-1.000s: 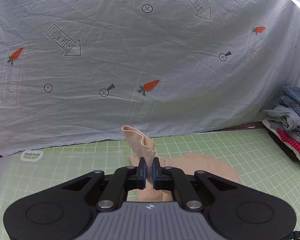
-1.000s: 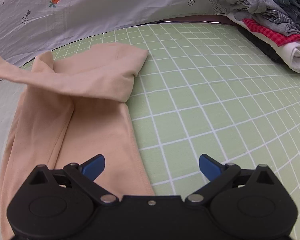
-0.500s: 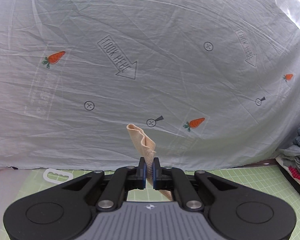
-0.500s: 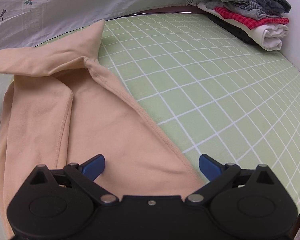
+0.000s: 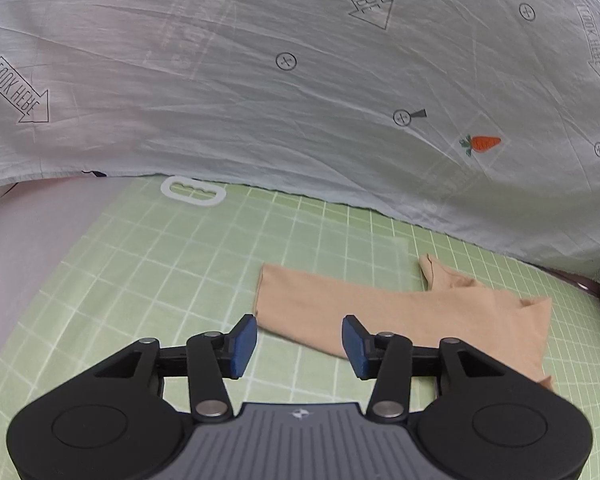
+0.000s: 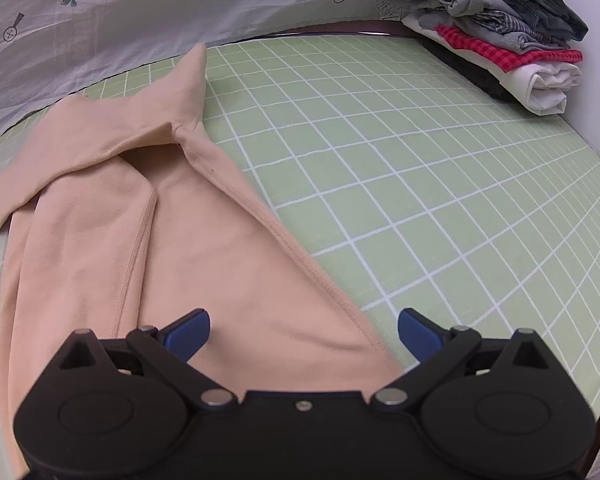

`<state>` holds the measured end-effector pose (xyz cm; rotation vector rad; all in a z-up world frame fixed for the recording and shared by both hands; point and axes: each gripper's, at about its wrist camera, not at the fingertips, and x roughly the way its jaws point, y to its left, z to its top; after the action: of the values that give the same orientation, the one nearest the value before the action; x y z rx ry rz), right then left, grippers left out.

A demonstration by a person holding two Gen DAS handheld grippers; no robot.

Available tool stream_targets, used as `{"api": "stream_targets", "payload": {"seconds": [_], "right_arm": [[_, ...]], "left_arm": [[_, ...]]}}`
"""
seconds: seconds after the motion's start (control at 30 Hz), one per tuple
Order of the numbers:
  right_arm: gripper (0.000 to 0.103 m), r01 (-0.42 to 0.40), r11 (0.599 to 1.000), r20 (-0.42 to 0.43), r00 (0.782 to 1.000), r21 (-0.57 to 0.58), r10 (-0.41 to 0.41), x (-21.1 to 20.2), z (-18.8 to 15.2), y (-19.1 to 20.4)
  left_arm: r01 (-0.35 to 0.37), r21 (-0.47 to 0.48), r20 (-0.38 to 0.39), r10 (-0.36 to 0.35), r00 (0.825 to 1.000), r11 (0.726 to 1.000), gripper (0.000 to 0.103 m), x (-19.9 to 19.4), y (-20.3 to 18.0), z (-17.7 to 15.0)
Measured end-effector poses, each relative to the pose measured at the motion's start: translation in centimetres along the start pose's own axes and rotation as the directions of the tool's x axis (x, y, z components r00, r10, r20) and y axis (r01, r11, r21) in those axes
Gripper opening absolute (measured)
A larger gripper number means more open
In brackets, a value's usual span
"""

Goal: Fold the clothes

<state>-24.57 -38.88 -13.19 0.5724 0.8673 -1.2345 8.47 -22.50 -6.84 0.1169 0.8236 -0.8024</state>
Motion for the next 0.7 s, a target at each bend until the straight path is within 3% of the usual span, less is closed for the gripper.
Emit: {"api": "stream_targets", "payload": {"seconds": [0.2,0.37,0.47,0.7], "right_arm": [[0.102,-0.028,0.999,0.007,1.0,-0.015,0.028,-0.4,-0.6,-1.8],[0.096,-0.082,0.997,-0.006,0.997,-0.008,0.082,-0.8,-1.7,-4.5],[0.085,-0.131,0.991,-0.017,0.991,-0.015,0.13,-0.8,-2.2,-5.8],[0.041,-0.228,0.97,-0.02,0.974,-0.084,0.228,-1.3,-3.4,-7.2]], "left_arm": [[0.079,0.137,-0.142,-0.059,0.988,0.987,0.055,-0.8,-5.1,-4.7],[0.134,0.218,-0.261,-0.075,0.962,0.967,0.056,-1.1,-8.2,-9.8],[0.148,0.248,-0.316,-0.065,0.947,0.957,0.057,-1.2,-9.6,-12.1],[0.151,0.275,-0.383,-0.036,0.923,0.95,0.057,-1.8,-11.5,-15.8]]}}
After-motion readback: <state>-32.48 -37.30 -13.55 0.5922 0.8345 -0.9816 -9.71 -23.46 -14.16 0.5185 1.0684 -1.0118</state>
